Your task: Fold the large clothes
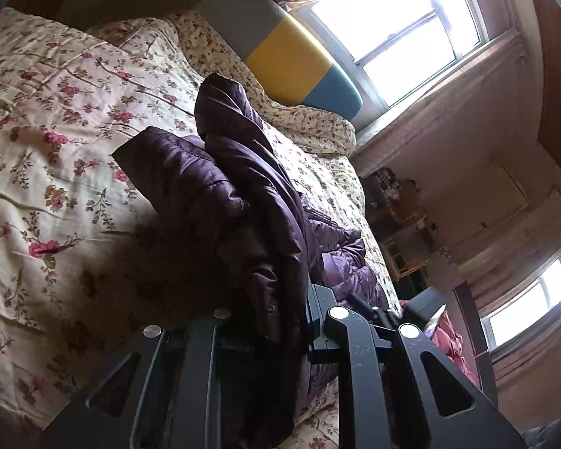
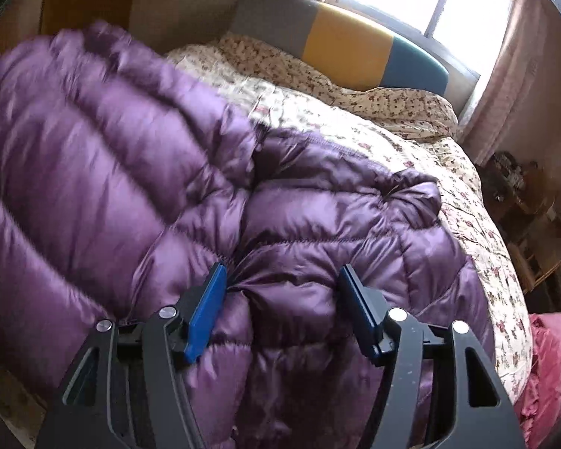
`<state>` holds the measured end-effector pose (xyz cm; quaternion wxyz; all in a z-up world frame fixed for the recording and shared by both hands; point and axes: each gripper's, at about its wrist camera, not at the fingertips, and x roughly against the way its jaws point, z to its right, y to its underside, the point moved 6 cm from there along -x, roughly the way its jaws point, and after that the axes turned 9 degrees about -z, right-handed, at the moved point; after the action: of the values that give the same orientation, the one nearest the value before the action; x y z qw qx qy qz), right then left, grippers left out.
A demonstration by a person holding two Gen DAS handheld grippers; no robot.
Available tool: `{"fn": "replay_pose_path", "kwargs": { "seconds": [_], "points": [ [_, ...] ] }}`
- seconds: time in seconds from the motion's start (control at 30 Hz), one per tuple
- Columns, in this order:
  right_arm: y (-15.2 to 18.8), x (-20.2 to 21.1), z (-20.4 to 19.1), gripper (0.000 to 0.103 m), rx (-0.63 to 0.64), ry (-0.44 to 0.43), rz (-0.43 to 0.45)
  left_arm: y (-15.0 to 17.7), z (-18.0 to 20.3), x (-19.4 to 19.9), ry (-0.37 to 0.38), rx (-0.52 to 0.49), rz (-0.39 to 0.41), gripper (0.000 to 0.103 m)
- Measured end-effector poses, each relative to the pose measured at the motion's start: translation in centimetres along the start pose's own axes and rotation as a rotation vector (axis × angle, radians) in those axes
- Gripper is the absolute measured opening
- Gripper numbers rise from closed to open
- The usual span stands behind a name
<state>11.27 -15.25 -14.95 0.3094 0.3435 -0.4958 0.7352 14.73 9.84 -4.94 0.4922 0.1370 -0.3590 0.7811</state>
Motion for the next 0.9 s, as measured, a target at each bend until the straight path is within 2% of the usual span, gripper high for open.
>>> {"fn": "replay_pose_path", "kwargs": {
  "seconds": [0.17, 0.27, 0.4, 0.53, 0.57, 0.8, 0.9],
  "points": [
    [0.5, -2.0, -0.9, 0.062, 0.011, 0.038, 0.006, 0.2, 1.7, -0.6, 0.01, -0.04, -0.013, 0.017],
    [0.5, -1.9, -0.7, 0.063, 0.005, 0.025, -0.005, 0.1, 2.6, -0.9, 0.016, -0.052, -0.008, 0.017],
    [0.1, -1.1, 0.3, 0.062, -0.012, 0.005, -0.027, -0.5, 3.6, -0.9, 0.021, -0.059, 0.002, 0.017],
    [0.0, 0.1, 1.6, 0.069, -0.047, -0.004, -0.029, -0.7, 4.8, -1.0, 0.015, -0.084, 0.003, 0.017],
    [0.0, 0.4, 2.0, 0.071, -0.053, -0.001, -0.03, -0.7, 5.0, -1.1, 0.016, -0.086, 0.001, 0.017],
    [-0.1, 2.8, 4.2, 0.072, -0.072, 0.037, -0.017, -1.3, 7.3, -2.2, 0.01, -0.114, -0.01, 0.017],
    [-0.4, 3.8, 5.5, 0.076, -0.106, 0.025, -0.014, -1.6, 8.7, -3.1, 0.01, -0.135, -0.024, 0.017]
  ]
}}
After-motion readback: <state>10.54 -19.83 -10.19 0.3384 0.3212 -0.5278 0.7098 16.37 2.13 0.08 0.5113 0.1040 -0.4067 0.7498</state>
